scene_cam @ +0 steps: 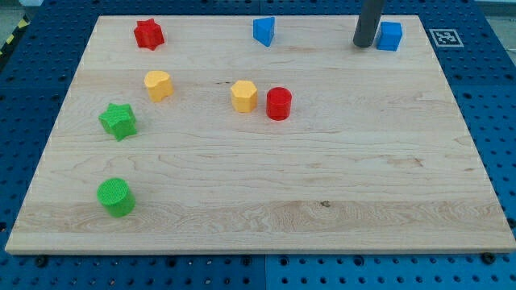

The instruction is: Push the yellow blocks into the red circle

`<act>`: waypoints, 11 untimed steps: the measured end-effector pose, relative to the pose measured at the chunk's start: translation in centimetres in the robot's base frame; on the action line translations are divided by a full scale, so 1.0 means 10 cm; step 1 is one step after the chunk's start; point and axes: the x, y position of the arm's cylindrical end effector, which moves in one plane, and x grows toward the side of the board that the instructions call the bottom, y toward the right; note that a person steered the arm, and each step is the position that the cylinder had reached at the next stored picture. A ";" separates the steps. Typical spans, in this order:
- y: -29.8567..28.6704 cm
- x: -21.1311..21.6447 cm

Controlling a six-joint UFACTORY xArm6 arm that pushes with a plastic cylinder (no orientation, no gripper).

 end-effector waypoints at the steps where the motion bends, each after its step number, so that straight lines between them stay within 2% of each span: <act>1: 0.00 0.03; 3: -0.15 0.62; 4: -0.29 0.74; 7: -1.16 0.71; 8: -1.60 0.71; 11: -4.02 0.45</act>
